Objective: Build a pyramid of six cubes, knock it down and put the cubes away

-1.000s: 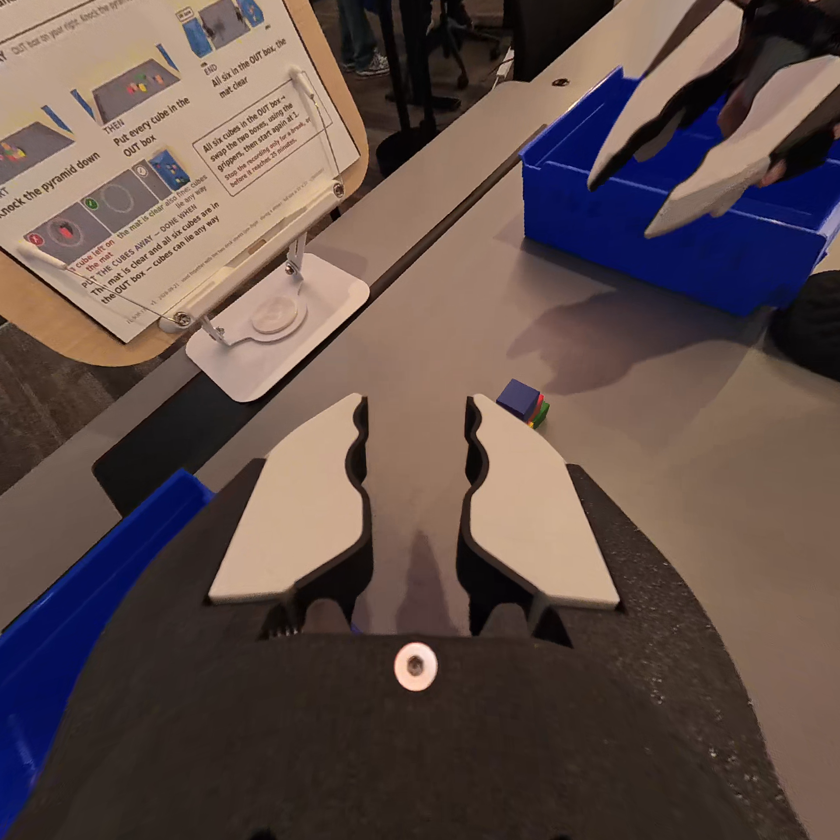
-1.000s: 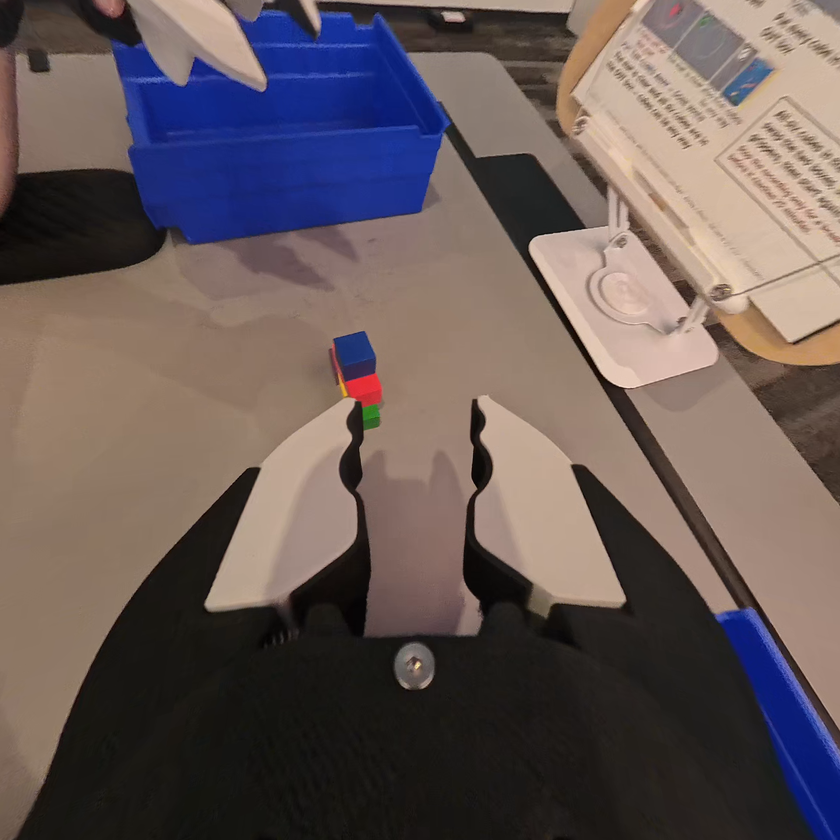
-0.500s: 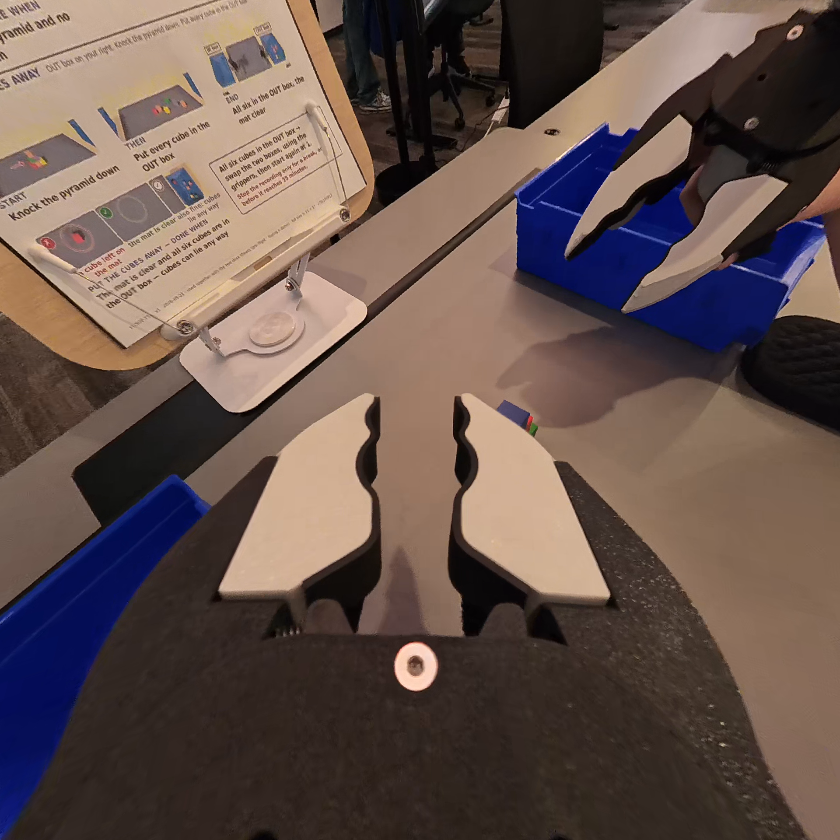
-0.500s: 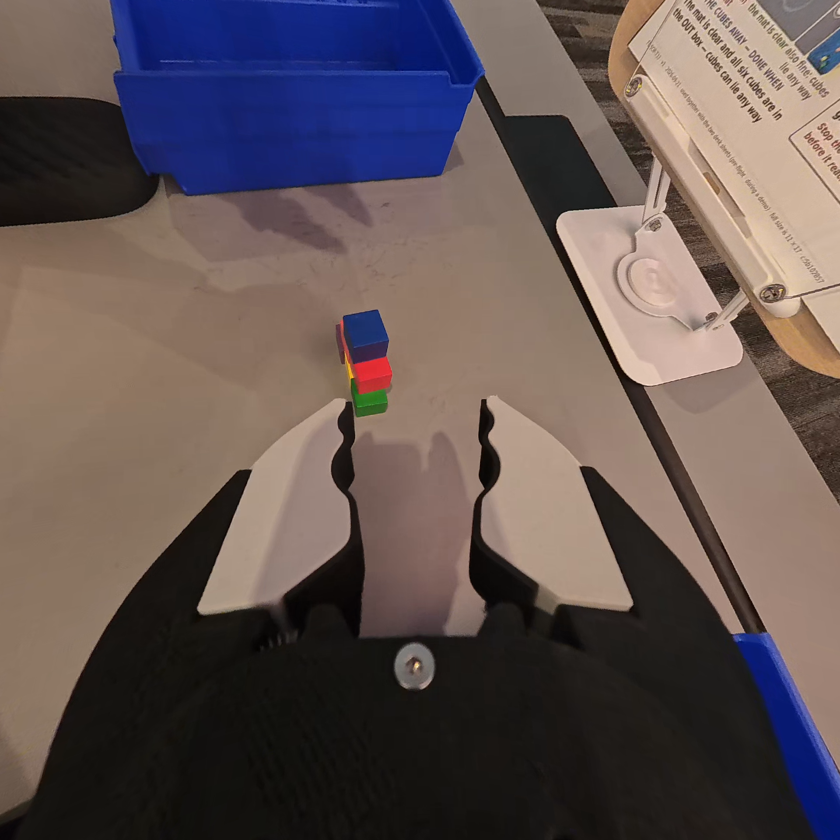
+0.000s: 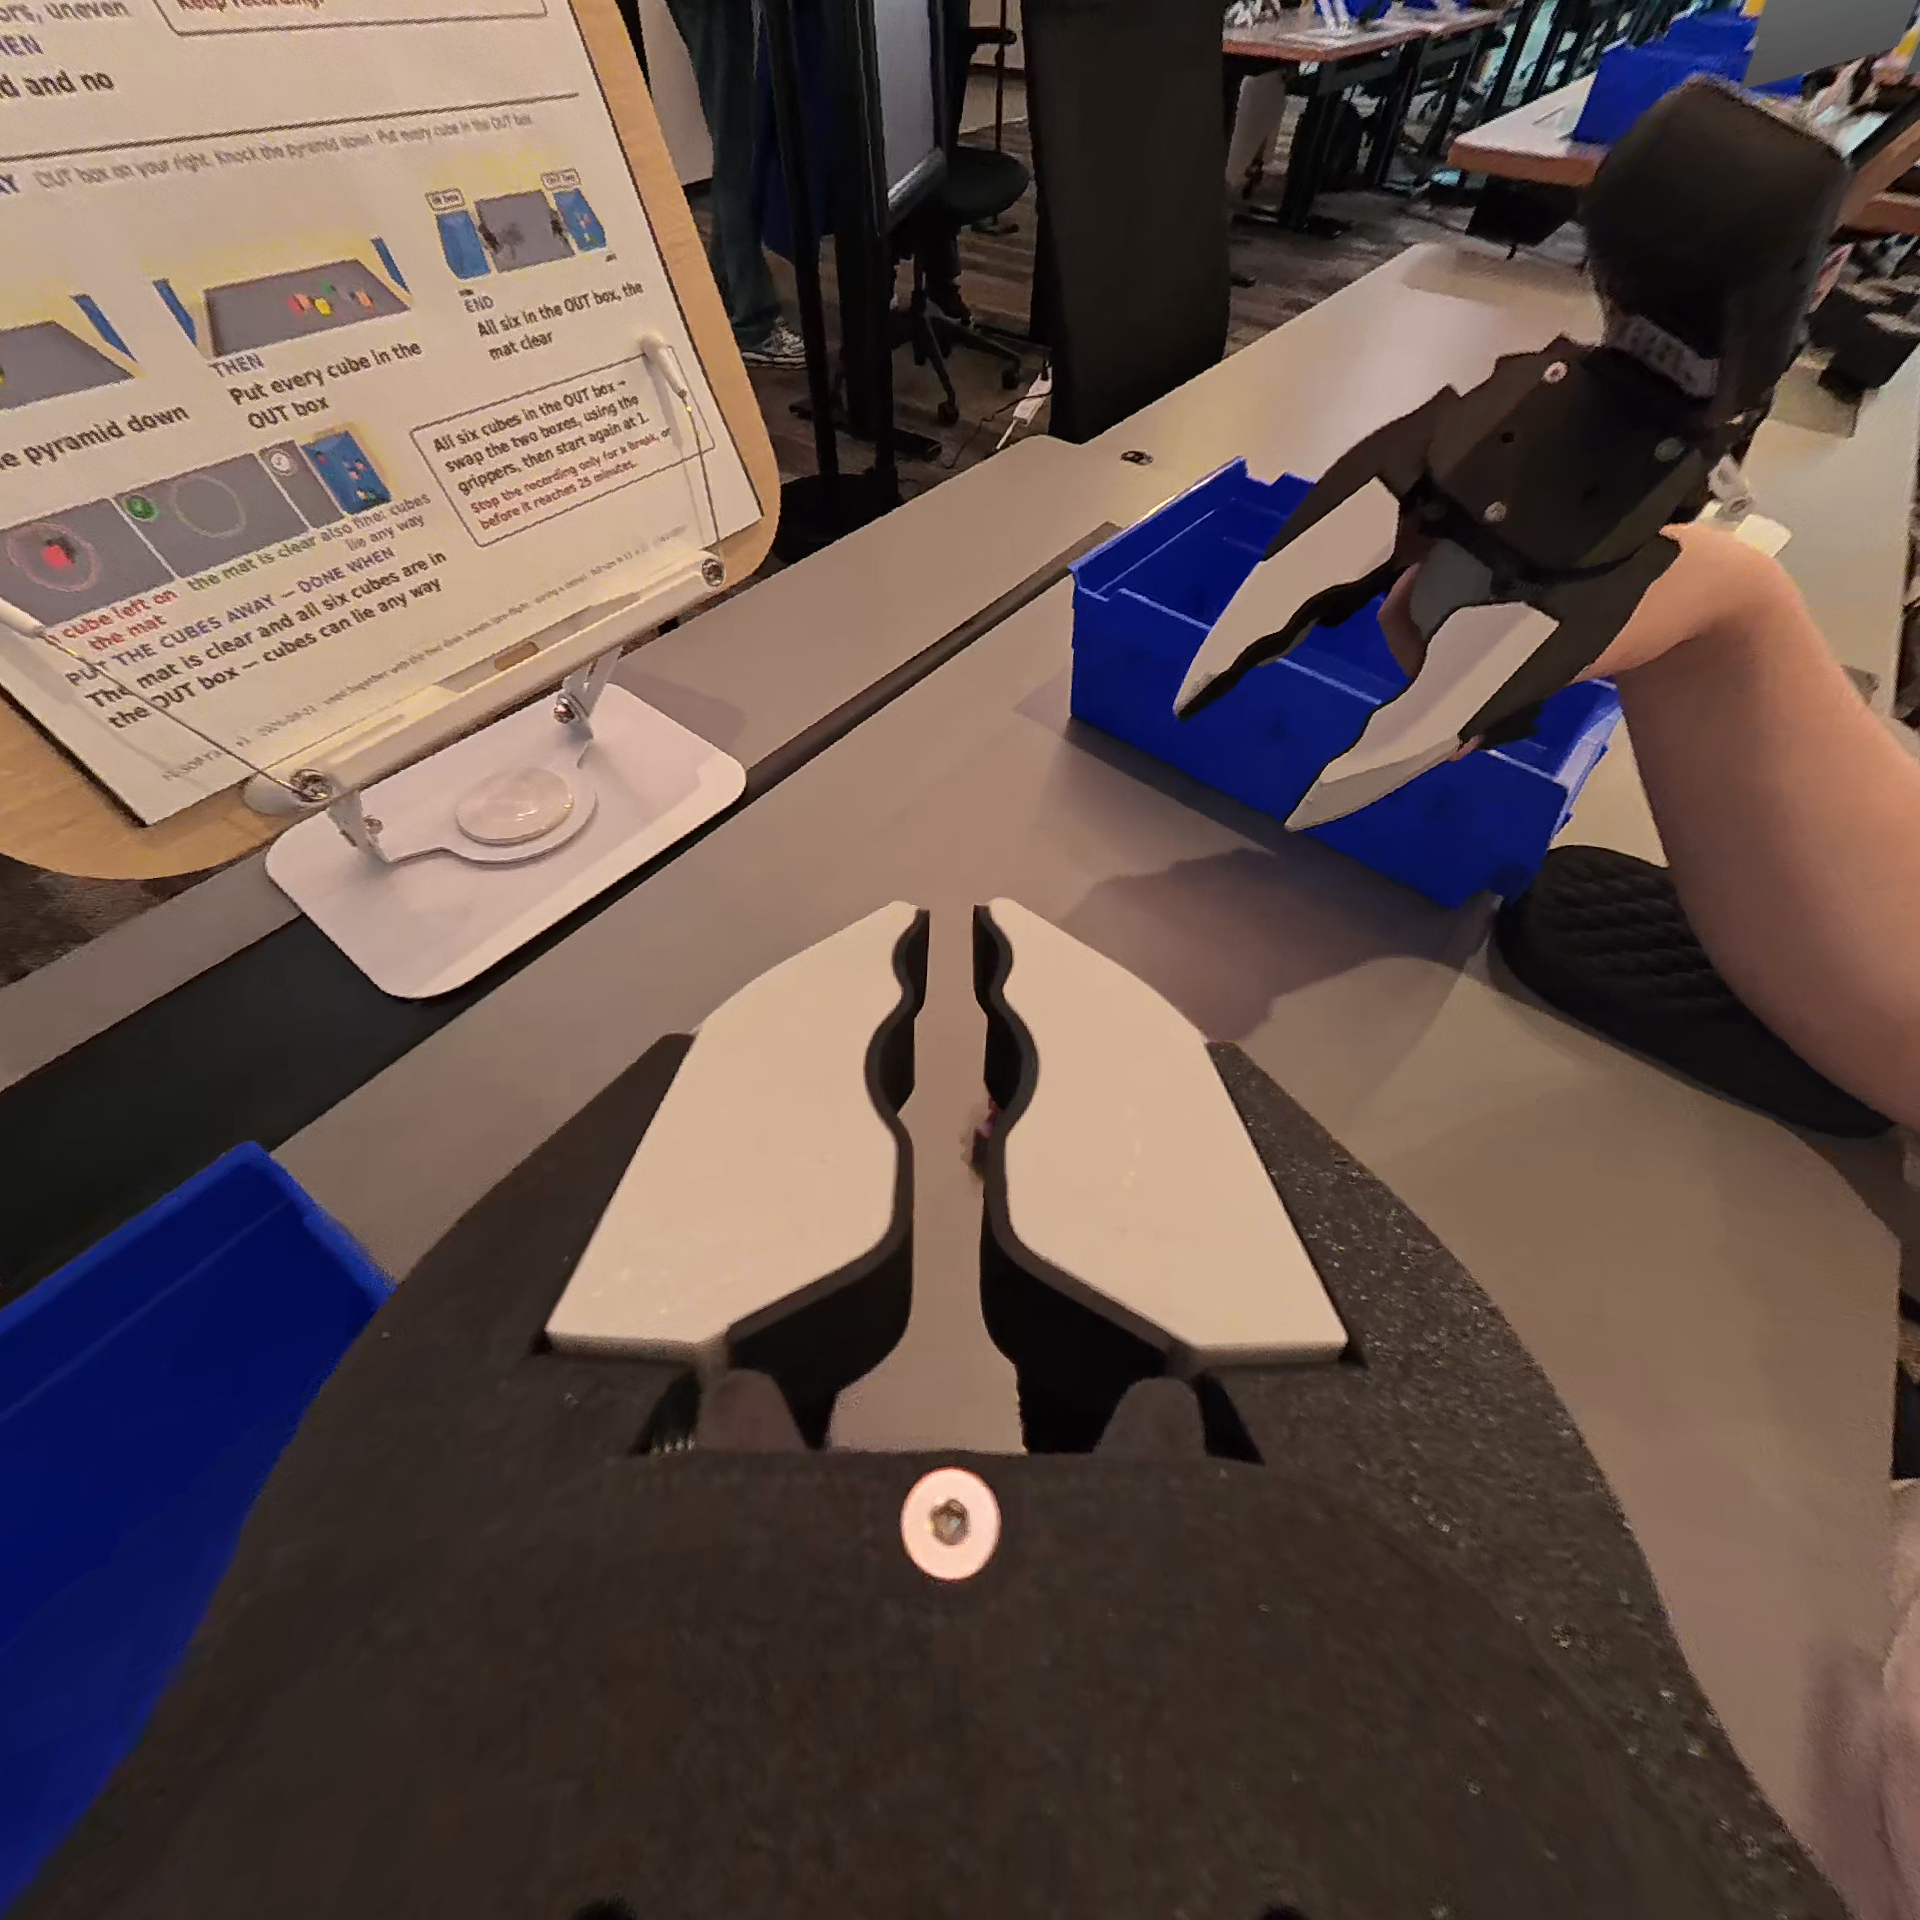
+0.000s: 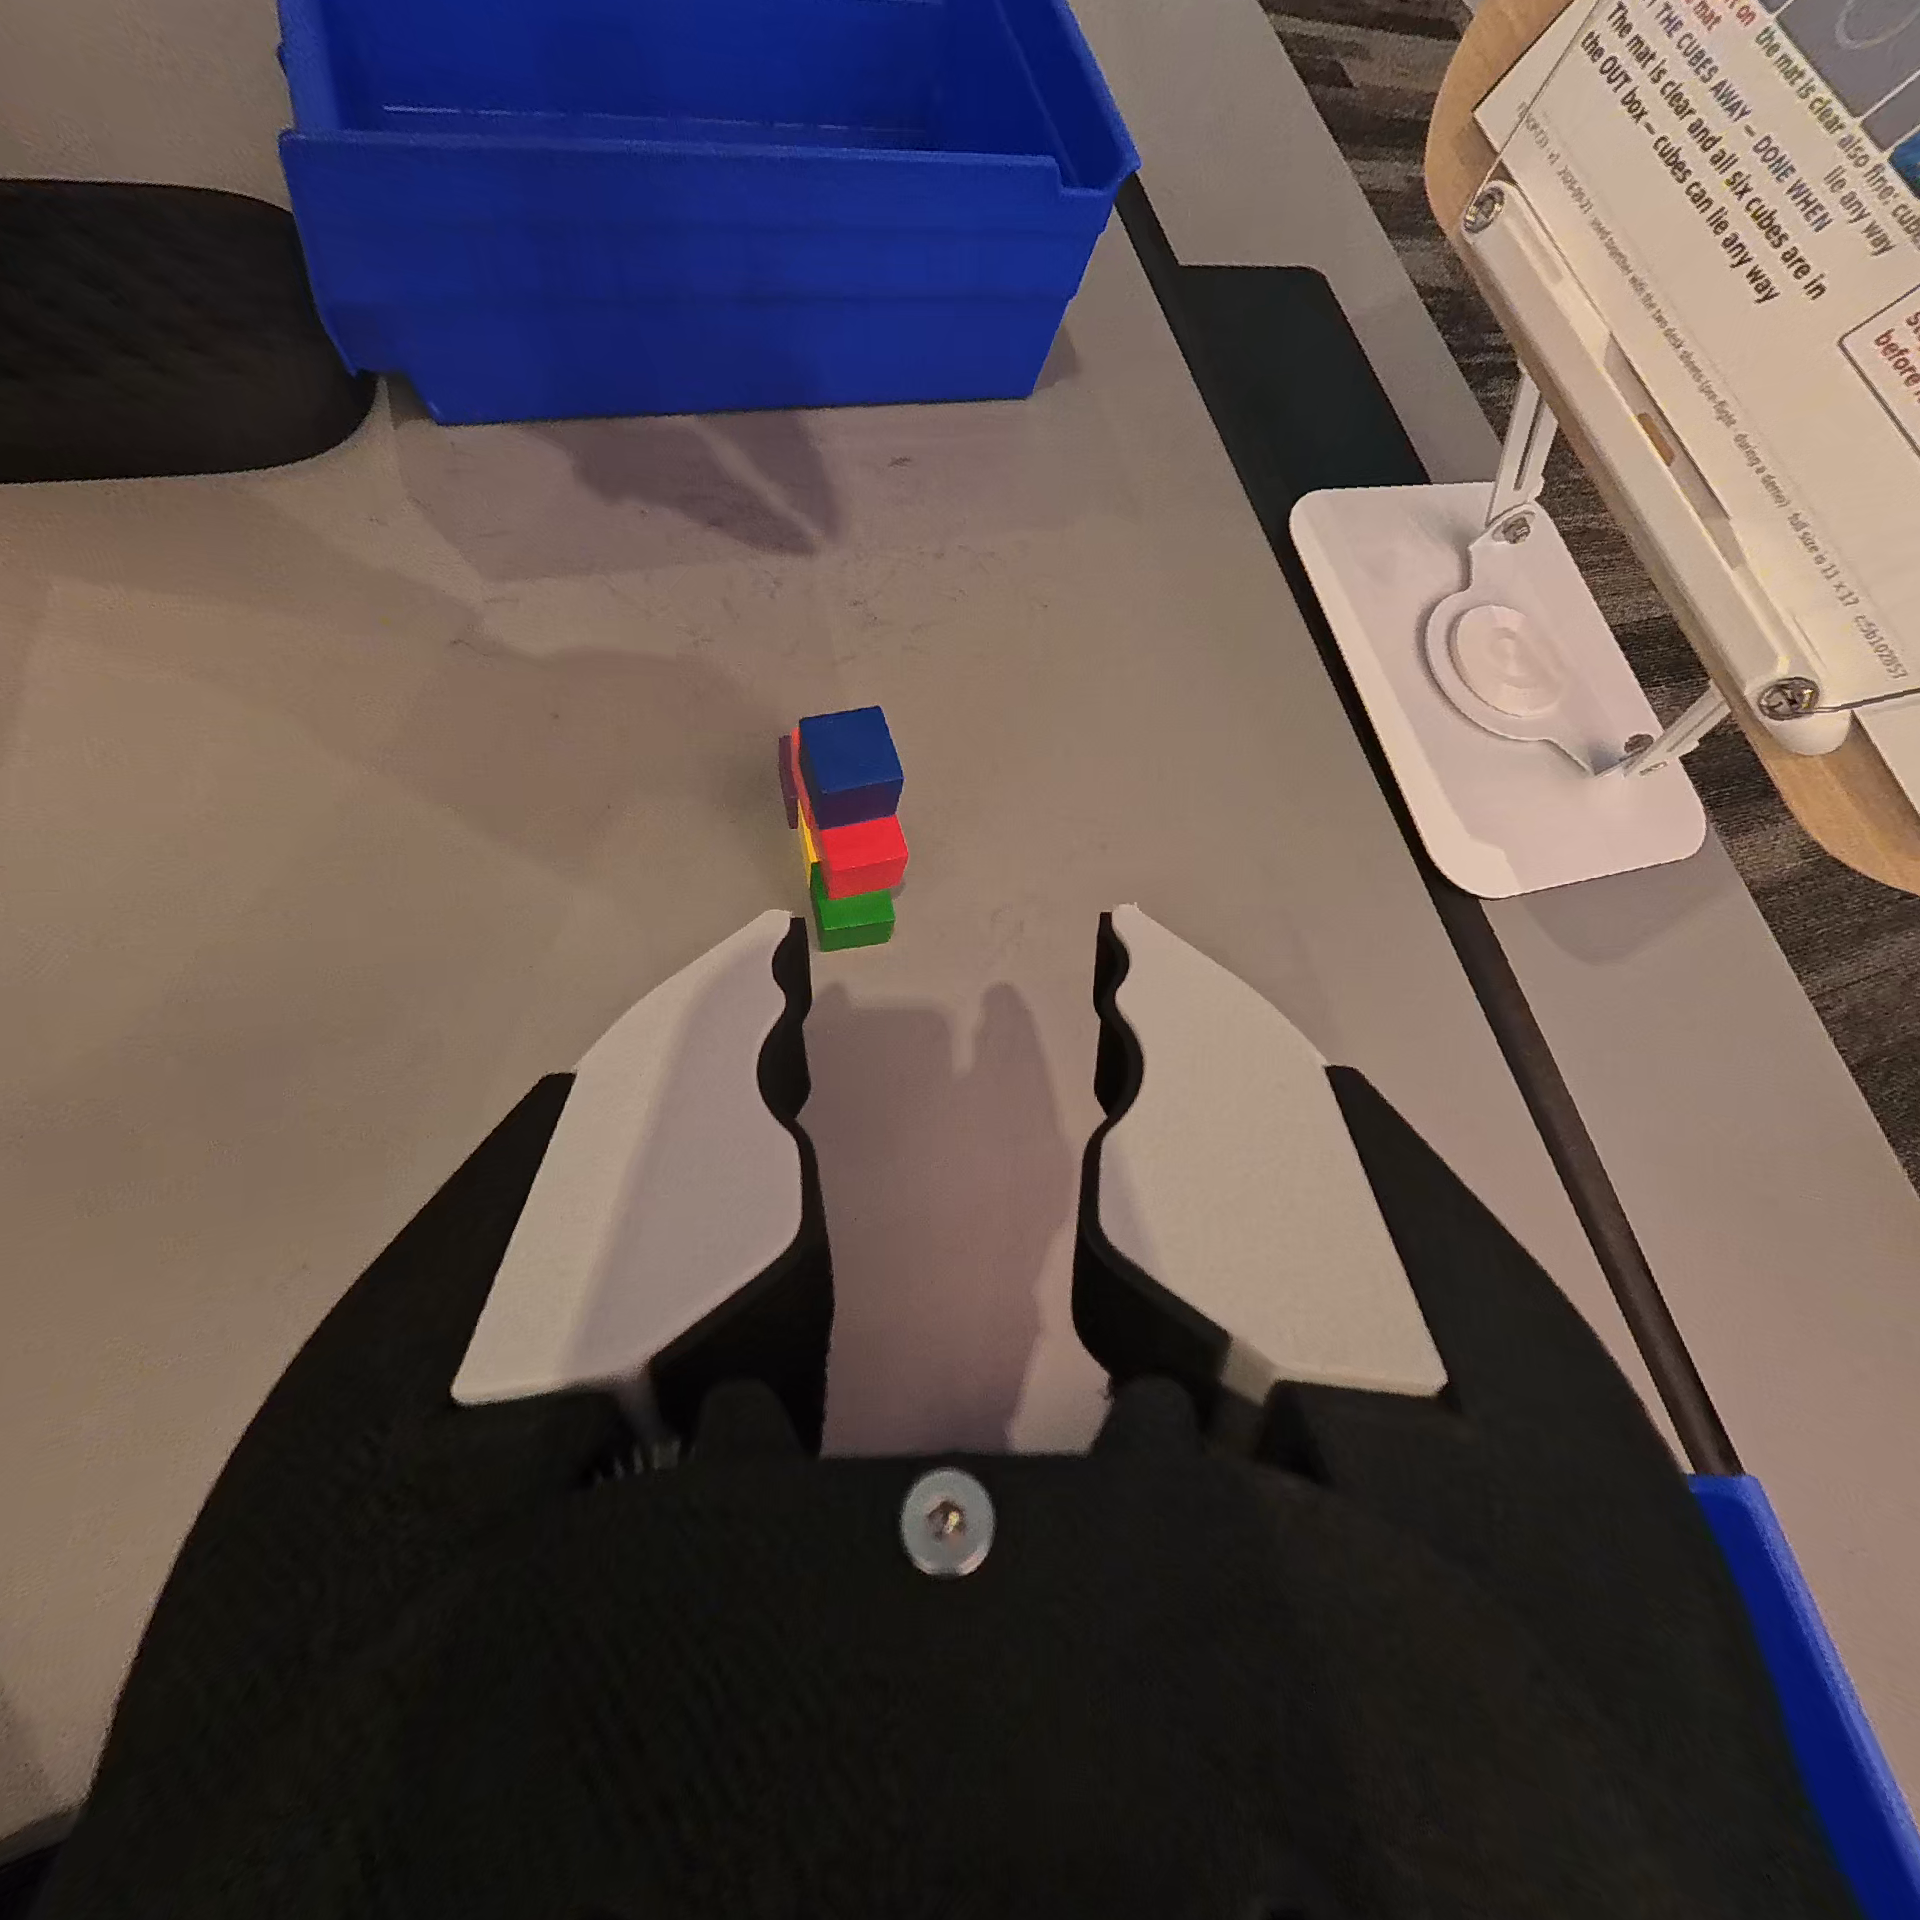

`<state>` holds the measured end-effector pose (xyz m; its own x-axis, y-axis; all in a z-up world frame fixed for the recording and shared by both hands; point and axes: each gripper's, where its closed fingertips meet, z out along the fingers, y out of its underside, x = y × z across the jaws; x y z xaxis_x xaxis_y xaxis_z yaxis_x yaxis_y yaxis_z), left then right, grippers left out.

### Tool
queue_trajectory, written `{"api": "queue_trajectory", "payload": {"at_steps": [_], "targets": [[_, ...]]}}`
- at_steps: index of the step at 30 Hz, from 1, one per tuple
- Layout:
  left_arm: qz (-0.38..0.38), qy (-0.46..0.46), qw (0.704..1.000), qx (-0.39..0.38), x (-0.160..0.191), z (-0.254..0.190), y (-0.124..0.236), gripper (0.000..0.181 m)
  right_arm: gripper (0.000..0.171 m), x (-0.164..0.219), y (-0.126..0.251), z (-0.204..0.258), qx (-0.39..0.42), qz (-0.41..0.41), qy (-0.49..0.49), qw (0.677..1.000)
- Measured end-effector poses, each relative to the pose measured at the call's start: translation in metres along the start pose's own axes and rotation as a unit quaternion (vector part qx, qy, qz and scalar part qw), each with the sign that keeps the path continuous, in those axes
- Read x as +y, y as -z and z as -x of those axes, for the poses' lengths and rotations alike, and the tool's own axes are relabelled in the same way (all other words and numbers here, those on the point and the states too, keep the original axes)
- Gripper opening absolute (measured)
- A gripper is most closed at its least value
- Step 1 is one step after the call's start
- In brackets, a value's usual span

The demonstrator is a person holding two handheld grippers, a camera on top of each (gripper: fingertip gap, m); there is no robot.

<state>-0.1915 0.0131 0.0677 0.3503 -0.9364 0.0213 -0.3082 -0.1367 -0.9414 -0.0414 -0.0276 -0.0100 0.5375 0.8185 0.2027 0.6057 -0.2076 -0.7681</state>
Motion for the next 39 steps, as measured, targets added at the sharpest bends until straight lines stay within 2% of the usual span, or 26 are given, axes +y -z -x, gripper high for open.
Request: {"api": "queue_trajectory", "payload": {"at_steps": [7,19,39], "targets": [[0.002,-0.010,1.000,-0.003,0.001,0.002,0.002,0.005,0.054,0.001,-0.002,0.002,-0.004,0.006,0.005,1.000],[0.070,-0.082,0.993,-0.045,0.021,0.008,-0.005,0.002,0.054,0.004,-0.004,0.002,-0.002,0.013,0.010,1.000],[0.084,-0.082,0.992,-0.037,0.025,0.006,-0.005,0.002,0.054,0.007,-0.005,0.000,-0.001,0.020,0.010,1.000]]}}
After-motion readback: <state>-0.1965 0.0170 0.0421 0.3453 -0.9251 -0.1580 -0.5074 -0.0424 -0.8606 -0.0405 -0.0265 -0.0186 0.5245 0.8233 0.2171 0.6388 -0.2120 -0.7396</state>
